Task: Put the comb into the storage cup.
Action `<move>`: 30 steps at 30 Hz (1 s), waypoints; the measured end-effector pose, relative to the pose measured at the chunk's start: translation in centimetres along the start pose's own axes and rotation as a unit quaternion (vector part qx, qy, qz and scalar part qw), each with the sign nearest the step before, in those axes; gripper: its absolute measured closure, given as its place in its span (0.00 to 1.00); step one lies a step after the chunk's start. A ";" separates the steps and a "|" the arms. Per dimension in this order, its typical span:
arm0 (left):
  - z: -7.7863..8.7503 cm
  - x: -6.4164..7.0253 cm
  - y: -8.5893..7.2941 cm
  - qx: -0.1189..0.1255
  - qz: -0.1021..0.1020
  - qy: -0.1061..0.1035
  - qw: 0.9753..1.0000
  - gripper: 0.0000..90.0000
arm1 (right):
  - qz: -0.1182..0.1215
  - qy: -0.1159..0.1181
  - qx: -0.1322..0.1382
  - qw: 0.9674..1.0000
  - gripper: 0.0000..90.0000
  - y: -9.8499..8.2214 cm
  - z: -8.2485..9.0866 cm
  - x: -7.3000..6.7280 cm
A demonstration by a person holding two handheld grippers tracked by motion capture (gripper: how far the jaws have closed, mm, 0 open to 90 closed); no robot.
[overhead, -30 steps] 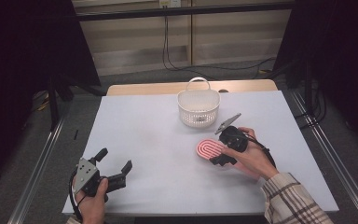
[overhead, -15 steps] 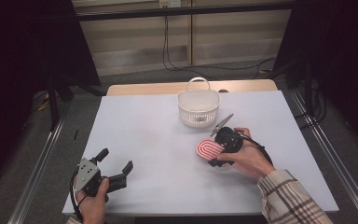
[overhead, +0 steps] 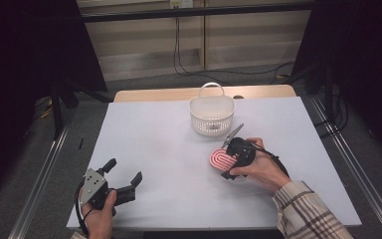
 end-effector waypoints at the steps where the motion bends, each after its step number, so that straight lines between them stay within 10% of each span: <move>1: 0.0 0.0 0.0 -0.001 -0.001 0.000 1.000 0.03 | 0.000 -0.003 -0.002 1.000 0.09 0.0 0.0 0.0; 30: 0.0 0.0 0.0 0.000 -0.001 0.001 1.000 0.03 | 0.004 0.000 -0.033 0.999 0.13 0.3 -1.0 -0.2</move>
Point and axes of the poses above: each handheld gripper's, and its own axes: z roughly backward along the jaws, y roughly out of its top, x roughly to its right, the point moved 1 cm from there along -z, roughly forward along the jaws, and after that the axes turned 11 degrees about z, right-handed, at the moved point
